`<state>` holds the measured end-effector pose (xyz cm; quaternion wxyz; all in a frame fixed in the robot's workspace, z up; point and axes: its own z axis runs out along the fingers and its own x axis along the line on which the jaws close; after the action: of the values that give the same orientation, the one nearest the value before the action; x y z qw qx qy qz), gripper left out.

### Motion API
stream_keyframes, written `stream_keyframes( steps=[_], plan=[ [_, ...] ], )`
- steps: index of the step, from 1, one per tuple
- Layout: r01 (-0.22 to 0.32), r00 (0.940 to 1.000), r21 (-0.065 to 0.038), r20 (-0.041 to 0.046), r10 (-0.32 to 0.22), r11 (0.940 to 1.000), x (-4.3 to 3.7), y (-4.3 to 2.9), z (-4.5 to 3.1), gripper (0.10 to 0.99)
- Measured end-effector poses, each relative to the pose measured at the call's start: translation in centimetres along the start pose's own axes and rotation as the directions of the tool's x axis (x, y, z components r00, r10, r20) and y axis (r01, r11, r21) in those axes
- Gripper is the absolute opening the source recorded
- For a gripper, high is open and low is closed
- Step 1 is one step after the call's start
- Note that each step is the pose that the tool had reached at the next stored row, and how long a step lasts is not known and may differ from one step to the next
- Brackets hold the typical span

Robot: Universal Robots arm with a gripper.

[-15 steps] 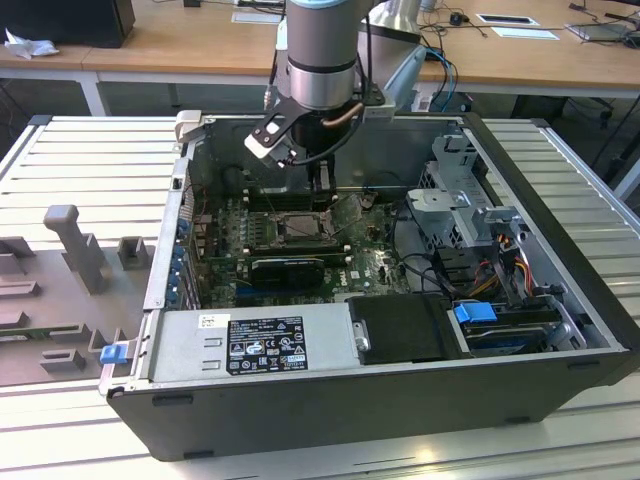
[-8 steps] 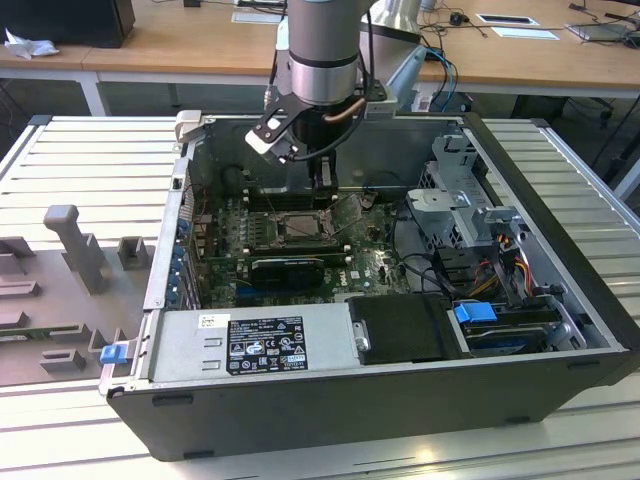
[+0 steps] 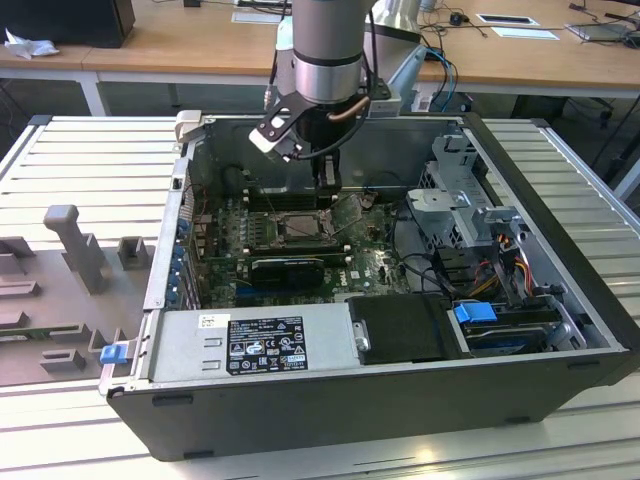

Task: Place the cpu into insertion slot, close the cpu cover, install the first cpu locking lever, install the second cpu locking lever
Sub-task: 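Close the cpu cover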

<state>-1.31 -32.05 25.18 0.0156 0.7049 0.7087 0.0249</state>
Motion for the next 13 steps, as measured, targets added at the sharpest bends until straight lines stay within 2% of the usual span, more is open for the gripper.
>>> stream_keyframes(
  steps=[8, 13],
  plan=[
    [0.000, 1.0000, 0.000, 0.0003, 0.000, 1.0000, -0.01, 0.66, -0.03, 0.106],
    [0.000, 1.0000, 0.000, 0.0005, 0.000, 1.0000, -0.01, 0.76, -0.21, 0.106]
  ],
)
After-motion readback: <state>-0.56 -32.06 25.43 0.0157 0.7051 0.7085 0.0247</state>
